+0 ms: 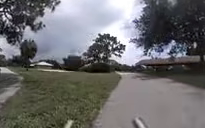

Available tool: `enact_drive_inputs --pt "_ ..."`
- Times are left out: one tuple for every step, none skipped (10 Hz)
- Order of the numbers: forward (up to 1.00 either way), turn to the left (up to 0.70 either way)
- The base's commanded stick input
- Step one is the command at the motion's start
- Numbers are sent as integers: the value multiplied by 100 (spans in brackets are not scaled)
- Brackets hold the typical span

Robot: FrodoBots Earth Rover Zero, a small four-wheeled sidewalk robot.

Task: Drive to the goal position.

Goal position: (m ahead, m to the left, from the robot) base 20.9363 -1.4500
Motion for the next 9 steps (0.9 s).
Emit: enact_drive_inputs --pt "70 -3" --pt "70 0" --pt "70 0" --pt "70 -5" --pt "70 -17" --pt "70 -32" --pt "70 -35" --pt "70 -27" --pt "70 0"
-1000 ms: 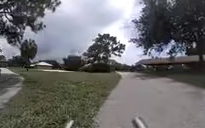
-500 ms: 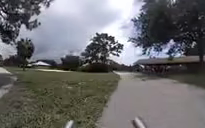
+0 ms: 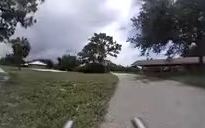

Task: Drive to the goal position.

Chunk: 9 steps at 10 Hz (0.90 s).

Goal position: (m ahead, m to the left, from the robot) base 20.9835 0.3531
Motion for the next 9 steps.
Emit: enact_drive_inputs --pt "70 0" --pt "70 0" --pt "70 0" --pt "70 0" --pt "70 0" --pt "70 -7" --pt "70 -19" --pt "70 -35" --pt "70 -35"
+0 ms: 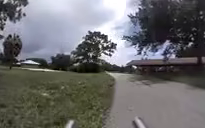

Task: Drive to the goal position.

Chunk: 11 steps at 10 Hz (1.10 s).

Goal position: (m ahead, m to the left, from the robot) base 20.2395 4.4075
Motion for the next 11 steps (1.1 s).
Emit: enact_drive_inputs --pt "70 -35" --pt "70 -35" --pt "70 -35" --pt "70 -27" --pt "70 0" --pt "70 0" --pt "70 0" --pt "70 -12" --pt "70 -31" --pt "70 -34" --pt "70 -35"
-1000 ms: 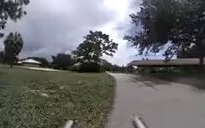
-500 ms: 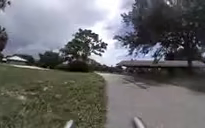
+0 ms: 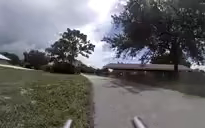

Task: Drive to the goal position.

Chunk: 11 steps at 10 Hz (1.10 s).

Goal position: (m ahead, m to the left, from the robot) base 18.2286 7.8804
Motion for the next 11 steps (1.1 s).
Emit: enact_drive_inputs --pt "70 -35" --pt "70 -35" --pt "70 -2" --pt "70 0" --pt "70 0" --pt "70 0" --pt "70 0" --pt "70 0" --pt "70 0" --pt "70 0" --pt "70 0"
